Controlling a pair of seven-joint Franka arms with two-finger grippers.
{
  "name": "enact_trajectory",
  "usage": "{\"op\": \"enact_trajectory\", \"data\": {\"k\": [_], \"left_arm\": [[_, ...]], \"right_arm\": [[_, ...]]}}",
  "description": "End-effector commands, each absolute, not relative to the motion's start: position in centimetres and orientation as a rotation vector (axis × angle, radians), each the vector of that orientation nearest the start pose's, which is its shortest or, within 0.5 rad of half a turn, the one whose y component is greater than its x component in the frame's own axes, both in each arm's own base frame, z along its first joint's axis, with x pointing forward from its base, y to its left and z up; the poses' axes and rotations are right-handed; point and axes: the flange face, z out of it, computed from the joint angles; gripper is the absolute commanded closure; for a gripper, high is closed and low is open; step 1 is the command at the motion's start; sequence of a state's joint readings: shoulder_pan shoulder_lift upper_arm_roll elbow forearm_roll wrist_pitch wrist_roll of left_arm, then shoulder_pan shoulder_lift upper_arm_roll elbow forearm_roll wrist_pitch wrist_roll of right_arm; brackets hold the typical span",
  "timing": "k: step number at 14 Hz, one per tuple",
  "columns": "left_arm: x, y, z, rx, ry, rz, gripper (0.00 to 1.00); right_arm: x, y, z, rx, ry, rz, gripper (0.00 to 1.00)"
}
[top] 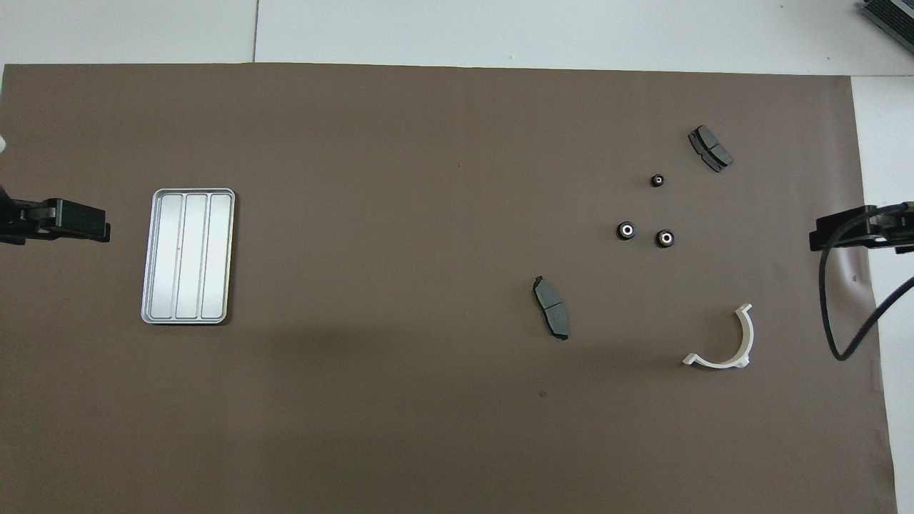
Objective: Pick bearing gear from pile to tray
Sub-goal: 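Move the right gripper down over a black bearing gear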
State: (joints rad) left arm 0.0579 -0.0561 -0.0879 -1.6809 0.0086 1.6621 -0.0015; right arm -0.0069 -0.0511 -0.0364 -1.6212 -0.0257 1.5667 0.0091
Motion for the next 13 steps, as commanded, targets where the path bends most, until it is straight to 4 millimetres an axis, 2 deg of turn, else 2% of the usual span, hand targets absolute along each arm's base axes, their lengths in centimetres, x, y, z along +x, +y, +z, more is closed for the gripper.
{"op": "enact_trajectory", "data": {"k": [1,9,10,12,13], "left_arm": [[53.6,-1.4,61.4,-3.110,0.052,-0.053,0.00],[53.6,-1.4,61.4,-3.110,0.052,-0.053,0.00],[53.6,-1.4,61.4,-3.110,0.052,-0.053,0.00],[53.6,-1.5,61.4,-3.110,0.055,-0.053,0.00],[53.6,-1.5,61.4,-3.110,0.055,-0.053,0.00]], "right_arm": [[53.0,-2.6,63.3,-3.178,0.088,0.013,0.00],[53.8,-2.1,61.6,-3.162,0.109,-0.070,0.00],[54.3,-2.3,61.0,-3.161,0.108,-0.085,0.00],[55.0,-2.0,58.7,-3.157,0.099,-0.121,0.00],[56.0,-1.8,57.0,-3.158,0.095,-0.117,0.00]]}}
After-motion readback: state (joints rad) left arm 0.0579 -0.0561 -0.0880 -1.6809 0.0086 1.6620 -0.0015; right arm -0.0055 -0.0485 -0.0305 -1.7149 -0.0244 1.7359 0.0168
